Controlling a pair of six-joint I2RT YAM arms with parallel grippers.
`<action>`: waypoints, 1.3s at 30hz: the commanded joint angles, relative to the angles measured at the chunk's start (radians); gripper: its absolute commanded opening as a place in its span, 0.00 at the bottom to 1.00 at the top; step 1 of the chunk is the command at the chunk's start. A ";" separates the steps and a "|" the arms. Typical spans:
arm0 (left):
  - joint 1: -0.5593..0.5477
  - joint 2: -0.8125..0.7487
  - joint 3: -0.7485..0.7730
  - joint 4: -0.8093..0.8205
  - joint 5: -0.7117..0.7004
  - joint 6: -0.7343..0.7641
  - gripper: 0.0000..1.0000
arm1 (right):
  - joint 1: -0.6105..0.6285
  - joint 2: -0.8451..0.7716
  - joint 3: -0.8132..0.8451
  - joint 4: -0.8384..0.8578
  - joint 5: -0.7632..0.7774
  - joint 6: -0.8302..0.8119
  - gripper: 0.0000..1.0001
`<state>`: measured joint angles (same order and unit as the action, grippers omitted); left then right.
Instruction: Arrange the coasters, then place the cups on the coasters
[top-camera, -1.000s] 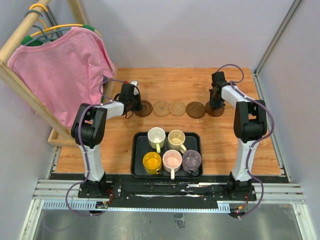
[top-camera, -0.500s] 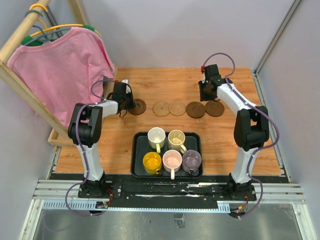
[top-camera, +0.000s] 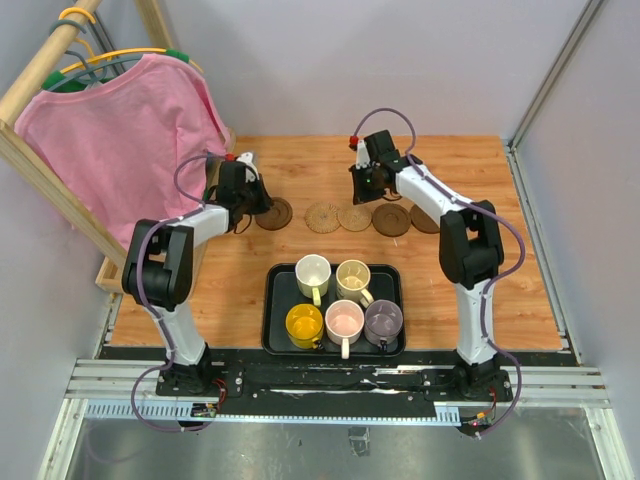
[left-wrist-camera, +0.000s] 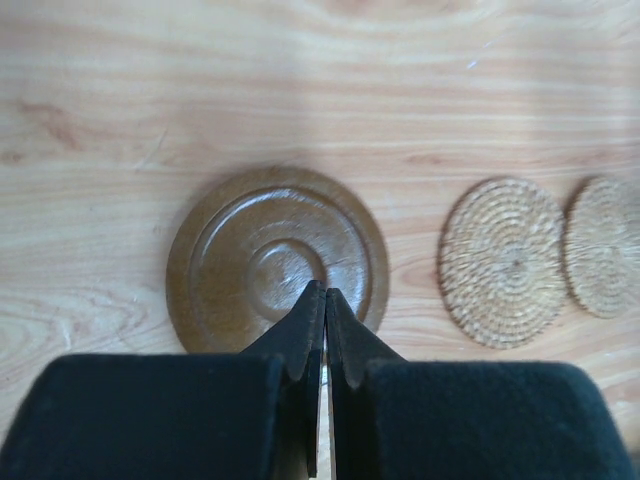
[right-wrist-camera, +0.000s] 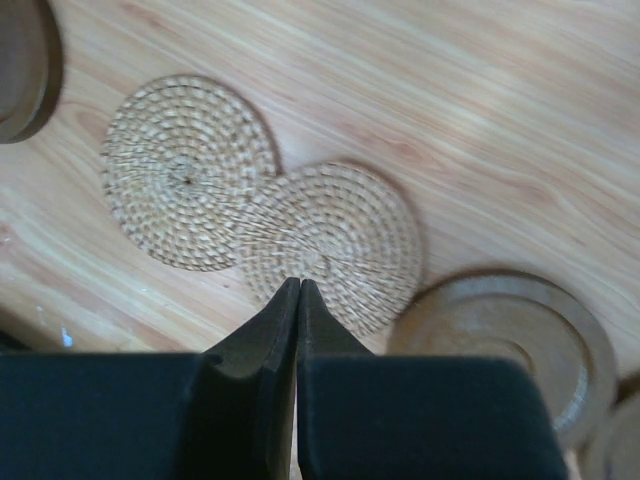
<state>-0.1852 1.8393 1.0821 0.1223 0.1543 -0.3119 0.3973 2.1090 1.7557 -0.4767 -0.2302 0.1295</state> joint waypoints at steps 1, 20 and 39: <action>0.007 -0.089 -0.014 0.094 0.070 -0.001 0.05 | 0.041 0.058 0.056 0.011 -0.118 -0.007 0.01; 0.006 -0.277 -0.196 0.109 -0.023 -0.034 0.06 | 0.159 0.207 0.165 -0.048 -0.117 -0.024 0.01; 0.006 -0.295 -0.245 0.135 -0.012 -0.036 0.06 | 0.206 0.381 0.378 -0.157 -0.098 -0.033 0.01</action>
<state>-0.1852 1.5772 0.8505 0.2241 0.1471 -0.3489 0.5716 2.4519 2.1170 -0.5777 -0.3573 0.1200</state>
